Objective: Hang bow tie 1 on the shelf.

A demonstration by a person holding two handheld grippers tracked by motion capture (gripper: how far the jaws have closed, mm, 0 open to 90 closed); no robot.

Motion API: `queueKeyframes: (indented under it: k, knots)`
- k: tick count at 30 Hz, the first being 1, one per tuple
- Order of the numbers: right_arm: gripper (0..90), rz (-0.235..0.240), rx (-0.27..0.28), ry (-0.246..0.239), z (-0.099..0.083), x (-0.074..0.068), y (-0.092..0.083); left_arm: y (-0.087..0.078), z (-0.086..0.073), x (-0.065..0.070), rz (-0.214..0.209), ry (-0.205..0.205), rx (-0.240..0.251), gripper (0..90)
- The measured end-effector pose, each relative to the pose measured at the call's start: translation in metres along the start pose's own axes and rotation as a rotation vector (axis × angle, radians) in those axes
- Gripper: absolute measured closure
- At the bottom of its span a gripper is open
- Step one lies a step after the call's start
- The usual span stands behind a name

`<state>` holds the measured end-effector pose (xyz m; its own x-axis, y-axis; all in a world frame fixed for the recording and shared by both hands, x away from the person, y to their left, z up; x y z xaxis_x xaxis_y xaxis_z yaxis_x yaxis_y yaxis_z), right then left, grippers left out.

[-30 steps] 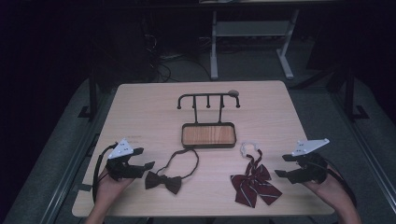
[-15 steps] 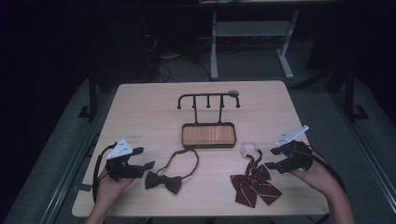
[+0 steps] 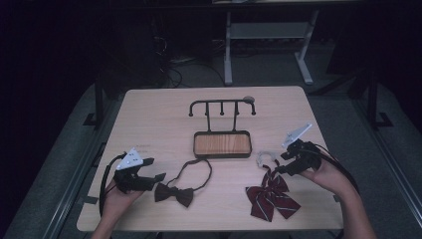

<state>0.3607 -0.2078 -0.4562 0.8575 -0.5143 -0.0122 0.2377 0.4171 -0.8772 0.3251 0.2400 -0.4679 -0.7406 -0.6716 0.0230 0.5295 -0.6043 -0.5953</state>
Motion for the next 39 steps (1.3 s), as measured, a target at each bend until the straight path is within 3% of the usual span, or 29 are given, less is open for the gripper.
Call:
queueKeyframes:
  k: [15, 18, 28, 39]
  knots:
    - [50.8, 0.004, -0.064, 0.082, 0.002, 0.022, 0.022, 0.002, 0.001, 0.001, -0.001, 0.001, 0.001, 26.1]
    - [54.5, -0.005, -0.1, 0.105, 0.005, 0.026, 0.03, 0.003, 0.002, 0.001, -0.005, -0.004, 0.003, 26.1]
    - [64.2, -0.026, -0.171, 0.137, 0.009, 0.031, 0.04, 0.002, 0.003, 0.002, -0.004, 0.005, 0.008, 26.0]
    - [70.0, -0.038, -0.206, 0.157, 0.006, 0.032, 0.045, 0.003, 0.002, 0.003, -0.008, 0.009, 0.003, 26.0]
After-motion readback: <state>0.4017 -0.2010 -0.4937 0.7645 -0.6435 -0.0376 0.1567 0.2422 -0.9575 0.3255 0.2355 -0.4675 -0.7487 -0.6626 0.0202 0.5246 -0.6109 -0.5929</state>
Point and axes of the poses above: each handheld gripper's, and its own axes: y roughly forward along the jaws, z roughly out of its top, x roughly to its right, the point moved 6 cm from there along y, roughly forward along the jaws, and after that the axes turned 1 degree about -y, right-handed, at the moved point
